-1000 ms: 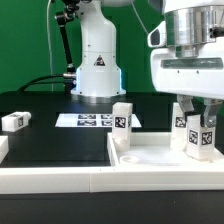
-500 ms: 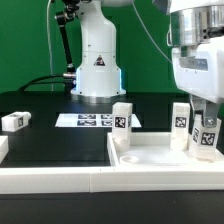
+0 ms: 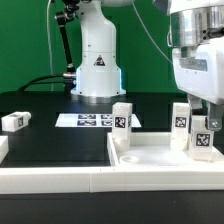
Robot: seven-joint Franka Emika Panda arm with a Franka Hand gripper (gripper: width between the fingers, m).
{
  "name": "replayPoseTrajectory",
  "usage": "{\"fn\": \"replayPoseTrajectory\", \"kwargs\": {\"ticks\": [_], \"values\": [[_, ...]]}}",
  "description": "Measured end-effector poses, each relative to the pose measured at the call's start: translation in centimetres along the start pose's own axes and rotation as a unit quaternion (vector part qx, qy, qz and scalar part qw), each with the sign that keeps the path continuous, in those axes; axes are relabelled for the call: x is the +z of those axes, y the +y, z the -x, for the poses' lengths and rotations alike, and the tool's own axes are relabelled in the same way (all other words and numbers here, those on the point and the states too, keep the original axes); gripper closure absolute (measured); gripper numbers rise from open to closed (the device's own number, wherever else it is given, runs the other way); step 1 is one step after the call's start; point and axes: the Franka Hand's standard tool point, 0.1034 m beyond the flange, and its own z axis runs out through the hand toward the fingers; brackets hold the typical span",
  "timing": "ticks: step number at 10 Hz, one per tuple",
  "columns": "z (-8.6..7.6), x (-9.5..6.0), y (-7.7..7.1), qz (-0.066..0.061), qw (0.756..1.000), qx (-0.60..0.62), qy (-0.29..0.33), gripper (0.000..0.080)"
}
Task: Assemble square table
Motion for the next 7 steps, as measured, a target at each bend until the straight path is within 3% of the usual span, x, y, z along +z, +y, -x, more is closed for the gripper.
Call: {"fn": "replayPoseTrajectory", "kwargs": {"ticks": [4,7], "values": [[-0.07,-0.07,-0.11,0.002,0.987,-0.161,-0.001,0.0150],[-0.12,-0.04,-0.09,0.003,0.962,-0.274,0.000,0.0150]]}}
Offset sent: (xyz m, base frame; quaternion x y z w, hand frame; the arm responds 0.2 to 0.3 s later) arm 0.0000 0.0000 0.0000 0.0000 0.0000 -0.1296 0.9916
